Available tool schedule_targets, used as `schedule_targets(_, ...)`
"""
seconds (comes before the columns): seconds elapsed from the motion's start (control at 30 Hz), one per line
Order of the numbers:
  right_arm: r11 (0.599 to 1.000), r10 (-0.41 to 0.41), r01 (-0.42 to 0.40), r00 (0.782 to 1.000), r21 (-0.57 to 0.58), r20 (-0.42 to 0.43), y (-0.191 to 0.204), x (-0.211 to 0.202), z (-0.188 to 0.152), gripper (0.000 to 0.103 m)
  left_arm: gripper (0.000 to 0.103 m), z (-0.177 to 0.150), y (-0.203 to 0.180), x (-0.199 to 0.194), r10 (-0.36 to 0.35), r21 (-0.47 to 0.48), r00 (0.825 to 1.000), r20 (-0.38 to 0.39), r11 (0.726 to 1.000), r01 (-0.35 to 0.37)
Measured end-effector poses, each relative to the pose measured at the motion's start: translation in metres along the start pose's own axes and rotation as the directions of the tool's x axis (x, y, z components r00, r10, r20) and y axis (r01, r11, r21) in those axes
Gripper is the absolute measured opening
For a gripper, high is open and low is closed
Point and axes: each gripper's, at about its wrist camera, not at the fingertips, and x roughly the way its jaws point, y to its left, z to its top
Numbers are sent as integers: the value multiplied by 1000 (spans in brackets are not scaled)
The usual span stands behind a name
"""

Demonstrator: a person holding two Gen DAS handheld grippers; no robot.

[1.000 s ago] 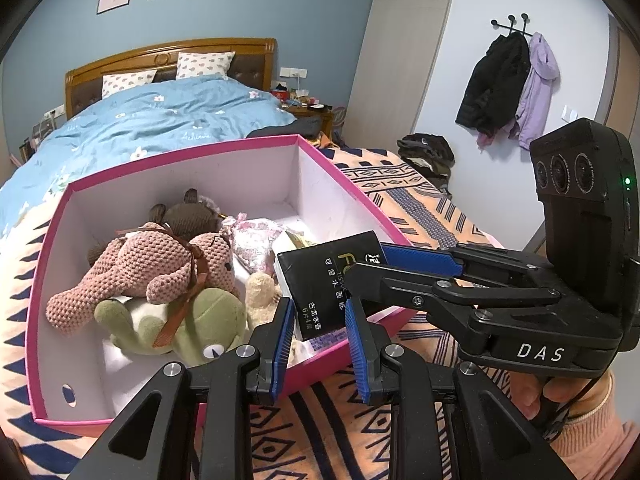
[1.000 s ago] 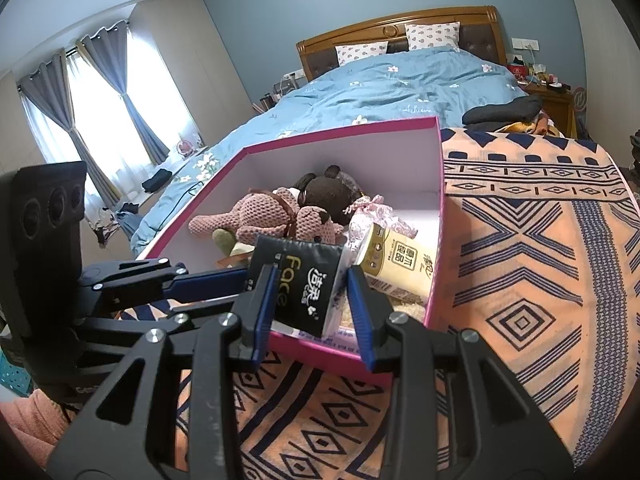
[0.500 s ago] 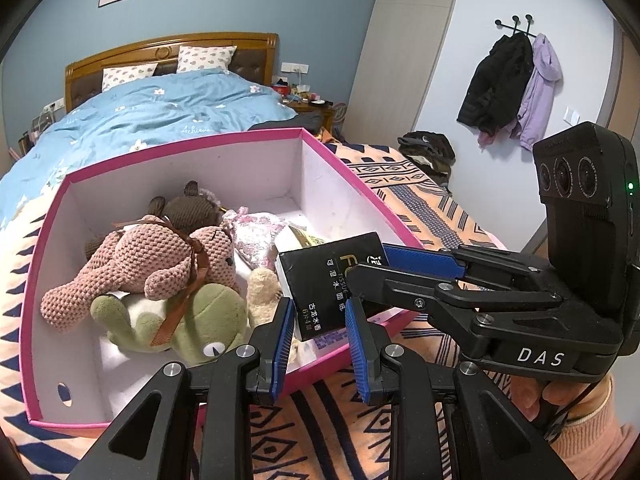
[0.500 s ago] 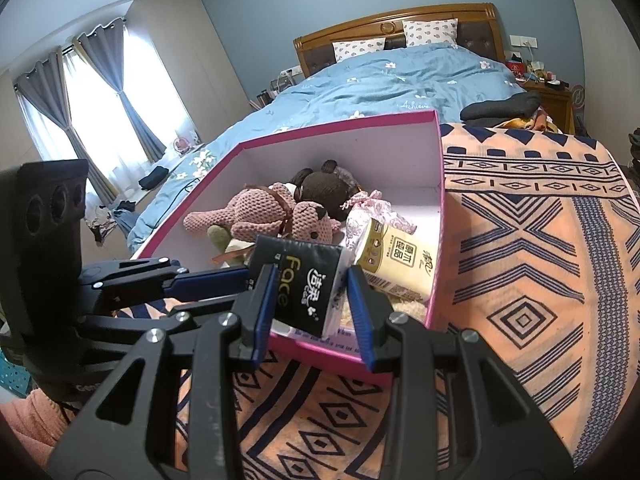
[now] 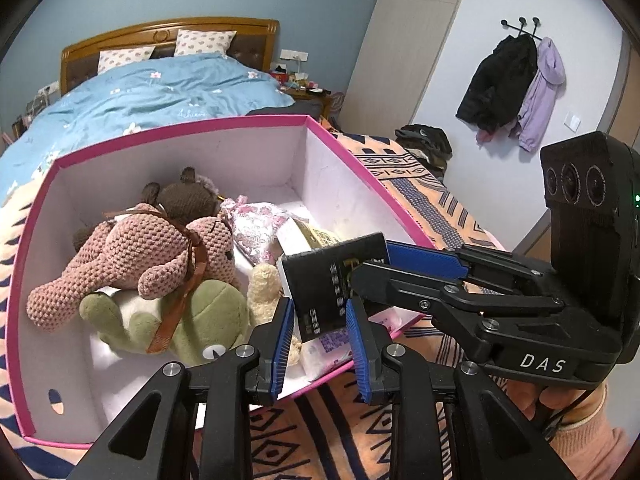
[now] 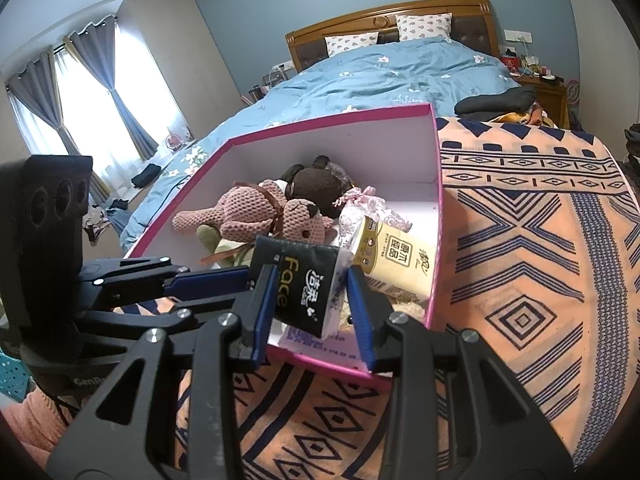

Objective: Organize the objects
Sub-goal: 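Lower the black 'Face' pack into the box and open the right gripper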

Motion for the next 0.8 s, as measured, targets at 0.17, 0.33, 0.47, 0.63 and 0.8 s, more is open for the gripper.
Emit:
schedule_targets(0.17, 1000, -6, 6, 1000, 2, -2, 0, 1, 1, 39, 41, -1, 4, -1, 20, -18, 1000, 4, 1000, -20)
schedule_targets(0.33, 1000, 5, -5, 1000, 6, 2, 1, -1, 0, 42, 66, -8, 5, -13, 42, -16, 998, 45, 999, -42)
schedule_targets(0.47, 1000, 16, -16, 1000, 2, 13, 6, -8, -5, 56, 84, -20, 2, -33, 60, 7, 993, 97, 998, -61)
schedule_targets(0.63, 999, -1, 4, 998, -50, 58, 24, -27, -17, 73, 103, -39, -5, -67, 129, 34, 971, 201, 990, -139)
schedule_targets(0.8, 994, -69, 81, 987, -80, 143, 40, -48, -36, 103, 103, -66, -7, -100, 244, 1, 920, 307, 966, -257)
